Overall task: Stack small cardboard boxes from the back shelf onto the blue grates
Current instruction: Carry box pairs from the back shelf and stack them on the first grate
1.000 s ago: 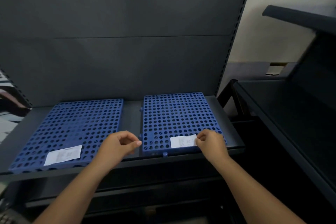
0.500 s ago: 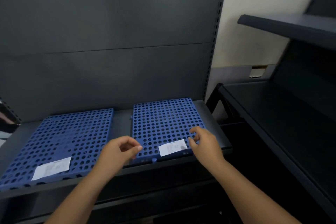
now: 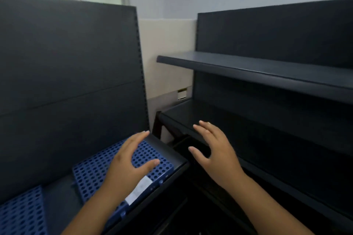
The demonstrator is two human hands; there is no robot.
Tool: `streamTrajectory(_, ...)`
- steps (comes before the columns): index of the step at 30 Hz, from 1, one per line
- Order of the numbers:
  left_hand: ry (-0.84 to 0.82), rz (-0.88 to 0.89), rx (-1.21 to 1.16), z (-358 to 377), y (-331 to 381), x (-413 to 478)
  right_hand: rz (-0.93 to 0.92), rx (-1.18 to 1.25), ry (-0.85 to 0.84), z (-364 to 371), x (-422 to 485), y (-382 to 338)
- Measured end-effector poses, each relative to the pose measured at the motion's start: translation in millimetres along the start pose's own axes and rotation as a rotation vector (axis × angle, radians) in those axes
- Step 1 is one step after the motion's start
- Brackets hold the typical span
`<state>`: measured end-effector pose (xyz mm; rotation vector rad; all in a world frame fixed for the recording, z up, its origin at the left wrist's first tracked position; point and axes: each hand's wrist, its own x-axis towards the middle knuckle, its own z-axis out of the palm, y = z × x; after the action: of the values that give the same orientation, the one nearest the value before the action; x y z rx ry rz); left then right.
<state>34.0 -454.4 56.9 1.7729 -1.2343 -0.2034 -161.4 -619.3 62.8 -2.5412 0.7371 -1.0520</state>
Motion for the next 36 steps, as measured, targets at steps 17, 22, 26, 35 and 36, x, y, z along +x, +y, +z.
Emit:
streamTrajectory(17,-0.198,0.589,-0.241,144.5,197.5,40.3,0.301,-0.548,0.397,-274.7,-127.0,23.3)
streamTrajectory(22,-0.186,0.65,-0.32,181.1,260.3,51.8,0.299,-0.569,0.467,-340.6,-138.2,46.7)
streamTrajectory(26,-0.157,0.653,-0.372,205.5,308.4,68.5,0.28,-0.504,0.5,-391.9,-130.6,75.6)
streamTrajectory(35,-0.146,0.629,-0.267,254.5,383.6,146.5,0.34,-0.373,0.465,-464.0,-66.6,144.9)
streamTrajectory(36,-0.155,0.614,-0.269,260.2,389.4,160.2,0.354,-0.374,0.462,-468.2,-55.3,153.8)
